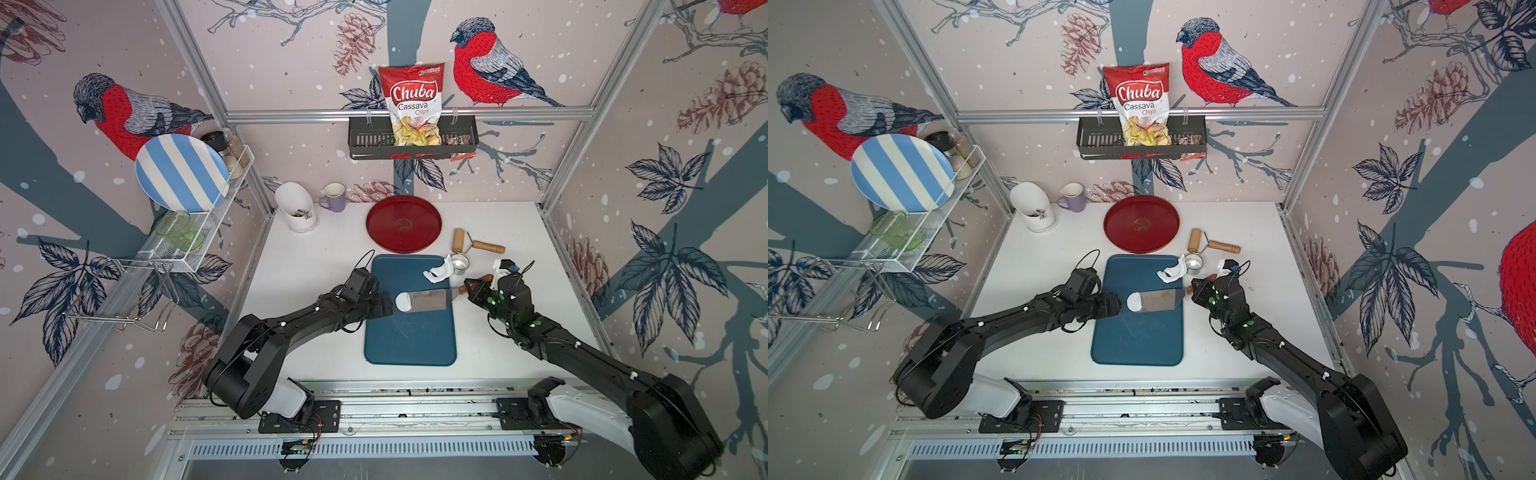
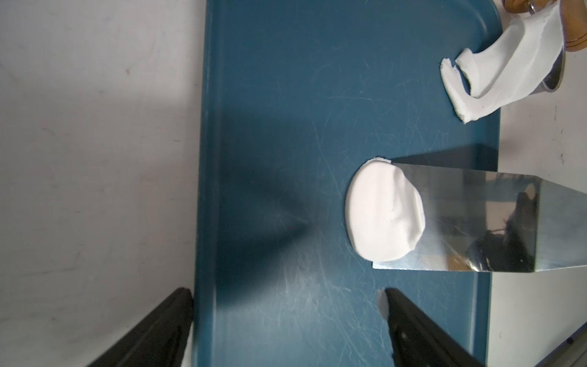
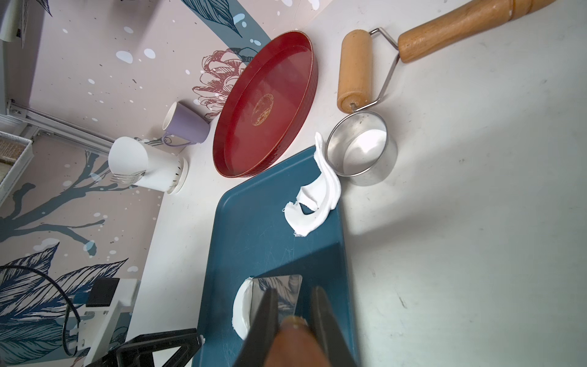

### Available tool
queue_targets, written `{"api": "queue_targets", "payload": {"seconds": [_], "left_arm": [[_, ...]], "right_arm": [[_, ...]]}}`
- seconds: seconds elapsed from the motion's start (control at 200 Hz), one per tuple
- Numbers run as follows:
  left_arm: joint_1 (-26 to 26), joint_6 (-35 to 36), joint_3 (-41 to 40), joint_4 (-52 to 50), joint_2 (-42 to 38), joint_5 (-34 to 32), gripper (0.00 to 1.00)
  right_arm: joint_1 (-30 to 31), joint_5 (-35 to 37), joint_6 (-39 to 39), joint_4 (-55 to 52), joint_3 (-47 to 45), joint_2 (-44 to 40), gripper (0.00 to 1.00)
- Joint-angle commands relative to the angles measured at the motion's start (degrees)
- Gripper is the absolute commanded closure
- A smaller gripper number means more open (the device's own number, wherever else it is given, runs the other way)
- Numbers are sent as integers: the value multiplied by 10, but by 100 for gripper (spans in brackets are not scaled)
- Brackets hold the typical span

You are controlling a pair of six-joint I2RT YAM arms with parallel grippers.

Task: Roll out the dumpling wrappers from the dough
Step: Scoop the dumpling wrapper from the work surface.

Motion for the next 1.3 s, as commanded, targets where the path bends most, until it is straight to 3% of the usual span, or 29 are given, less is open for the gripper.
{"api": "queue_targets", "payload": {"seconds": [0.0, 1.296], "left_arm": [[-1, 2, -1, 17, -4, 3, 5], [1, -11, -8, 7, -20, -32, 5]], "right_arm": [[2, -11, 6, 26, -4, -3, 100], [-16, -46, 17, 43, -1, -23, 100]]}}
